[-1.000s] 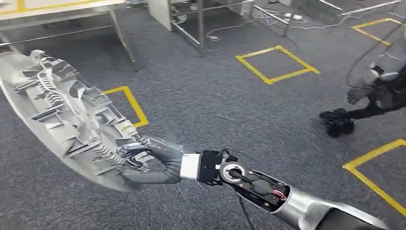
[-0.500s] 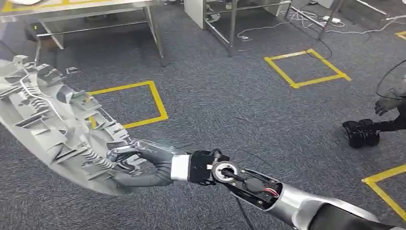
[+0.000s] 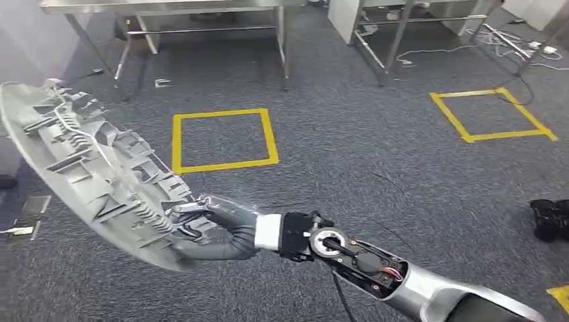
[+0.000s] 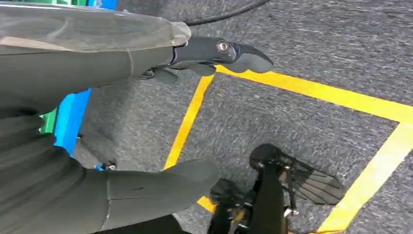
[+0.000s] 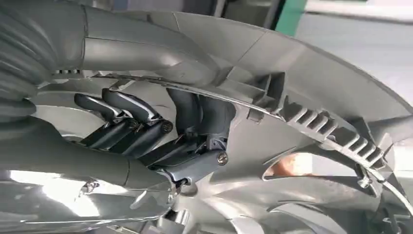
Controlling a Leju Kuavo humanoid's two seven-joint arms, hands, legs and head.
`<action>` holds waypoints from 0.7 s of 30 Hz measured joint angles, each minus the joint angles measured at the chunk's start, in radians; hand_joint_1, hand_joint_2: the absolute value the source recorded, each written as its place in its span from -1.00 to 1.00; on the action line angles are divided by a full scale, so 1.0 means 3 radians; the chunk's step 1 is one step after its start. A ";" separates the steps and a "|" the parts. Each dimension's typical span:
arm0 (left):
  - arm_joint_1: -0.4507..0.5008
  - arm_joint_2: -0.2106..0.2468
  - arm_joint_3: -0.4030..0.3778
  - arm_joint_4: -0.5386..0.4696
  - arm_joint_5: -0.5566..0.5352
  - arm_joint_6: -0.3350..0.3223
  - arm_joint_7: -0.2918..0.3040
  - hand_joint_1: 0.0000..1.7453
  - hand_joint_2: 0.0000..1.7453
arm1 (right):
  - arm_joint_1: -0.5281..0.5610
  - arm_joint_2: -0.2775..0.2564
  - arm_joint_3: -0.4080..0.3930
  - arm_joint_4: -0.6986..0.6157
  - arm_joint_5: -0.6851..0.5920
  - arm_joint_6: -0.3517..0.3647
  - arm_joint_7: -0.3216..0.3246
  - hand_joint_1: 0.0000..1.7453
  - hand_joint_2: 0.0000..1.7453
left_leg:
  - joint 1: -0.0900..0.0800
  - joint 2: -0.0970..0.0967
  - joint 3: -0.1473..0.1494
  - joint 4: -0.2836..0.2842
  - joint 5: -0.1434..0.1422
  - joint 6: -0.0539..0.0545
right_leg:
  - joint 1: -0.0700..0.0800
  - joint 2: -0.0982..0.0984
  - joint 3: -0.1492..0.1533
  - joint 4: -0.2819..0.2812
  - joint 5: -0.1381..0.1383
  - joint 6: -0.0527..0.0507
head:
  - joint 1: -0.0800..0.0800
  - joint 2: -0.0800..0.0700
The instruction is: Take the parts from the cabinet and place them on the table.
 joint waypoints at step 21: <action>0.0012 -0.0005 0.0004 0.0001 0.0031 0.0067 0.0000 -1.00 1.00 | -0.0013 0.0001 0.0023 0.0084 -0.0043 0.0043 0.0039 1.00 1.00 | 0.0003 -0.0020 -0.0023 -0.0089 0.0075 -0.0101 | 0.0021 0.0045 0.0015 -0.0178 0.0020 -0.0033 | -0.0160 0.0000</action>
